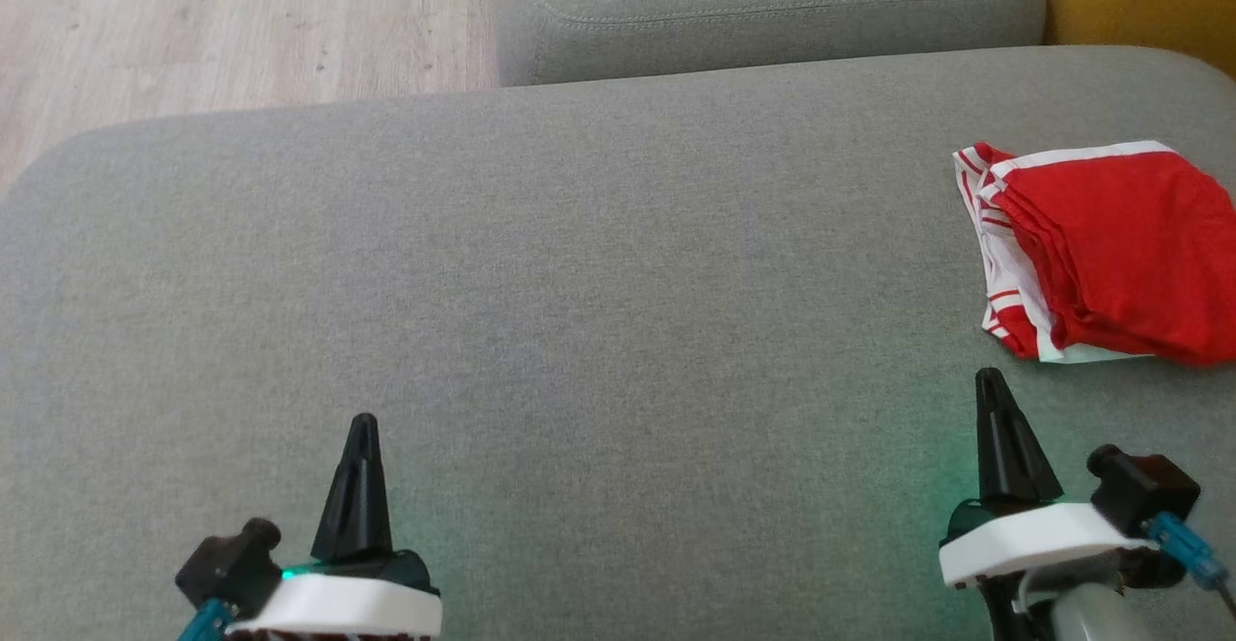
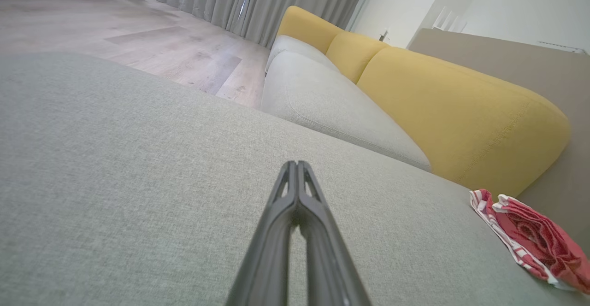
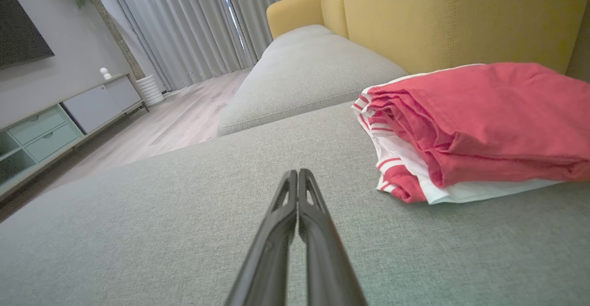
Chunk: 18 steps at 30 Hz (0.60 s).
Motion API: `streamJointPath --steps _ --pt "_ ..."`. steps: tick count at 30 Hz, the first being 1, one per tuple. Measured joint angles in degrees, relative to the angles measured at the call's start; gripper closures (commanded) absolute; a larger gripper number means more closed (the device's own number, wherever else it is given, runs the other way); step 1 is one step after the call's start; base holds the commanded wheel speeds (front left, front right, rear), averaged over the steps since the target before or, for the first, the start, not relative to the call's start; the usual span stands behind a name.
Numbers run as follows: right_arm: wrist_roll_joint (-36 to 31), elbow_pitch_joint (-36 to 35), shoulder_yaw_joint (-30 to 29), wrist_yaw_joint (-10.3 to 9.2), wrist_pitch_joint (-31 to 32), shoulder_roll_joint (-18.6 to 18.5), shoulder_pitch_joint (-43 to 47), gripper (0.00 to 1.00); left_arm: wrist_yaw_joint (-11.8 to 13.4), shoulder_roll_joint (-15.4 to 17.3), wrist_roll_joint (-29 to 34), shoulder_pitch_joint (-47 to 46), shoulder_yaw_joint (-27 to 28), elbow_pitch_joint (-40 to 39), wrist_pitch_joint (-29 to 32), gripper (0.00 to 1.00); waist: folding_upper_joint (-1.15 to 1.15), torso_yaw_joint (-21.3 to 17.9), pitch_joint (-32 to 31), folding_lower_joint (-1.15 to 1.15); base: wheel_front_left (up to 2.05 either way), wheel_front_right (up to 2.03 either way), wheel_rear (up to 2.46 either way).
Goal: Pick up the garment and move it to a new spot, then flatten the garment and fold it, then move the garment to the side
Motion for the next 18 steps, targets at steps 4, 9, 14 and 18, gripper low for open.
streamJointPath --steps 4,9,14,18 --pt "2.6 0.0 -0.1 0.00 0.6 0.0 0.0 1.00 0.0 0.0 -2.3 0.0 0.1 0.0 0.5 1.00 0.00 0.0 -0.1 0.00 0.00 0.00 0.00" --pt "5.8 -0.1 -0.2 0.00 1.4 0.0 0.0 1.00 0.0 0.0 -5.1 -0.1 0.2 0.0 1.3 1.00 0.00 0.0 -0.2 0.00 0.00 0.00 0.00" --pt "9.0 -0.3 -0.4 0.00 2.1 0.0 0.0 1.00 0.0 0.1 -7.9 -0.3 0.5 0.1 2.0 1.00 0.00 0.0 -0.3 0.00 0.00 0.00 0.00" --pt "11.7 -0.3 -0.5 0.00 2.5 0.0 0.0 1.00 0.0 0.1 -10.2 -0.8 1.1 0.1 2.5 1.00 0.00 0.0 -0.4 0.00 0.00 0.00 0.00"
